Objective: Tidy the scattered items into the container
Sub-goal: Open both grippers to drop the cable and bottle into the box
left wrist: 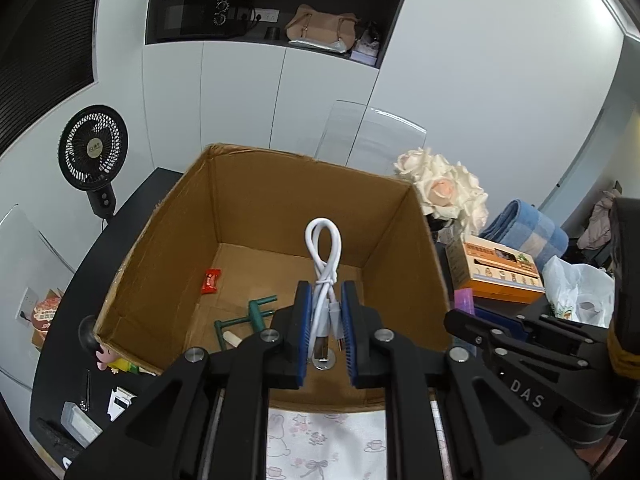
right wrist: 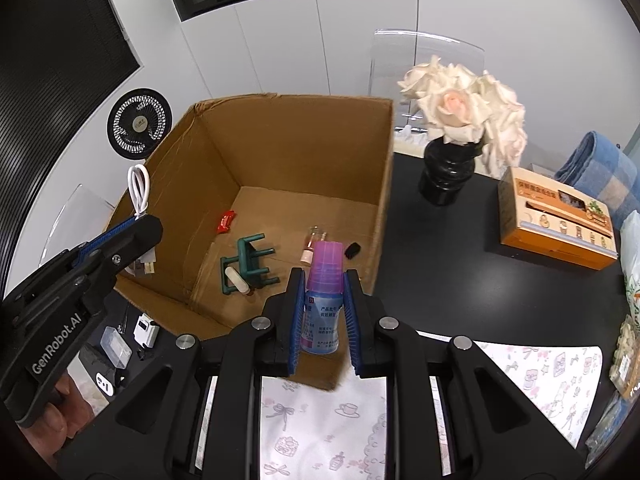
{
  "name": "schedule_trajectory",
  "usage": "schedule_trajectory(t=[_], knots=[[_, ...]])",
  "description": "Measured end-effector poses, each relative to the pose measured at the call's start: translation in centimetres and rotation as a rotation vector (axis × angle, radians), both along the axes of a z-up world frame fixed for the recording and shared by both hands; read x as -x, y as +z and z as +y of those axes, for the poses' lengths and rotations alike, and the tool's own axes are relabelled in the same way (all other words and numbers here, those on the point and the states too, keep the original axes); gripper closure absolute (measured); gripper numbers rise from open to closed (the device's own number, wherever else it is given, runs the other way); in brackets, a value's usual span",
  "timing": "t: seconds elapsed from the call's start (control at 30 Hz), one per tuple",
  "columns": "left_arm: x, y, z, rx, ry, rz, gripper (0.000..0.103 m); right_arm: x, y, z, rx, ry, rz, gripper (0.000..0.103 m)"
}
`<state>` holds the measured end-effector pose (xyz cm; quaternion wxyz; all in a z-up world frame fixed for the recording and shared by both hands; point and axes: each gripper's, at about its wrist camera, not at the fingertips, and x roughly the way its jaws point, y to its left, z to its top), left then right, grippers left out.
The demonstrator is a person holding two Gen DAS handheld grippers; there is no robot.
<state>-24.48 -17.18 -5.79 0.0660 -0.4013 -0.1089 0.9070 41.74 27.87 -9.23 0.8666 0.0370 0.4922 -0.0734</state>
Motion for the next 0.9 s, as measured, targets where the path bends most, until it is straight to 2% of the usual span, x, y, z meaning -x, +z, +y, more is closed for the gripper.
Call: schedule_trajectory(t=[0.5, 0.9], knots=[[2.6, -2.6, -3.7, -0.028, 0.023, -0.062, 0.088, -4.5, -2.8, 3.2, 0.023, 0.046, 0.053, 0.083], [3.7, -4.4, -4.0, -0.062, 0.018, -0.124, 0.088, -5.2, -4.4, 2.9, 0.045, 0.038, 0.082, 0.083]])
